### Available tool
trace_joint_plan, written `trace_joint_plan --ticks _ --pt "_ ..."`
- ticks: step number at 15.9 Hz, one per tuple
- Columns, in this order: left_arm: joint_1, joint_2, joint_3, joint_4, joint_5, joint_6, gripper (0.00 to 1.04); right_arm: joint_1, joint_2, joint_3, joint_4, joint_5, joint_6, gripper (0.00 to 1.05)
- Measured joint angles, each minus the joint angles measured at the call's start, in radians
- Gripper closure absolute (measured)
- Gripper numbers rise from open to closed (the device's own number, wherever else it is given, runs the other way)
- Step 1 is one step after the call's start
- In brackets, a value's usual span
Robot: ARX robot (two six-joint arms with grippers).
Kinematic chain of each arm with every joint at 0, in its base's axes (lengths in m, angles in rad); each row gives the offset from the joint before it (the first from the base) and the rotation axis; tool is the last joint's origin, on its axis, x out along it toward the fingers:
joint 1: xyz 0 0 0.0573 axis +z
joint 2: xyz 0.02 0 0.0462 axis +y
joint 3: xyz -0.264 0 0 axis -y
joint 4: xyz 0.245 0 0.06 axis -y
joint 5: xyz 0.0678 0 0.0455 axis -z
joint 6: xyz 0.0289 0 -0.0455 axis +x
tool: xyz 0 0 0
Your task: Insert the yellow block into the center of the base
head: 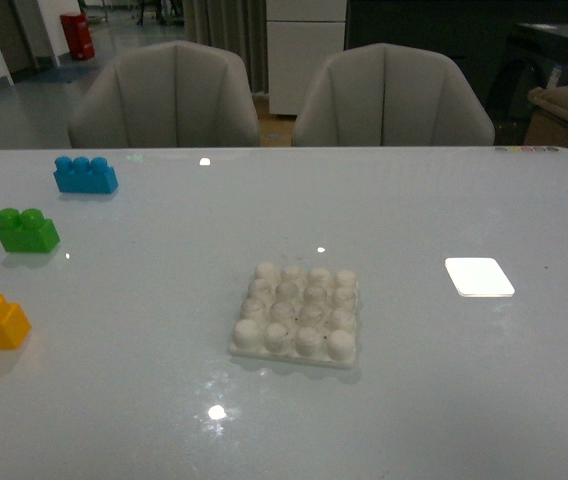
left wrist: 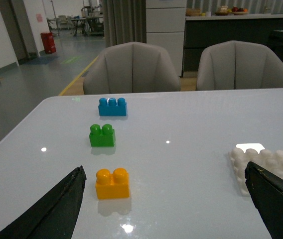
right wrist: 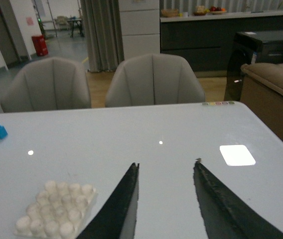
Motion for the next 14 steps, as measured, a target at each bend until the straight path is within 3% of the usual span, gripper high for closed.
trace_joint_plan --ticks 4,8,9,10,14 --pt "0.0 0.0 0.0 0.0 -0.001 0.0 0.07 -0.032 -0.031 -0.039 -0.002 -0.027 -0.021 0.82" --pt "0.0 0.0 0.0 0.0 0.0 0.0 0.07 -0.085 -0.105 -0.09 -0.006 -0.08 -0.04 1.03" --pt "0.0 0.0 0.0 0.0 0.0 0.0 0.07 -0.099 -0.125 -0.107 -0.013 -0.092 -0.042 1.03" --pt "0.0 0.0 0.0 0.0 0.0 0.0 0.07 -0.218 -0.189 -0.146 -0.043 -0.219 -0.043 1.03" --pt "0.0 0.0 0.0 0.0 0.0 0.0 0.07 -0.232 -0.346 -0.218 -0.115 -0.231 -0.043 1.03"
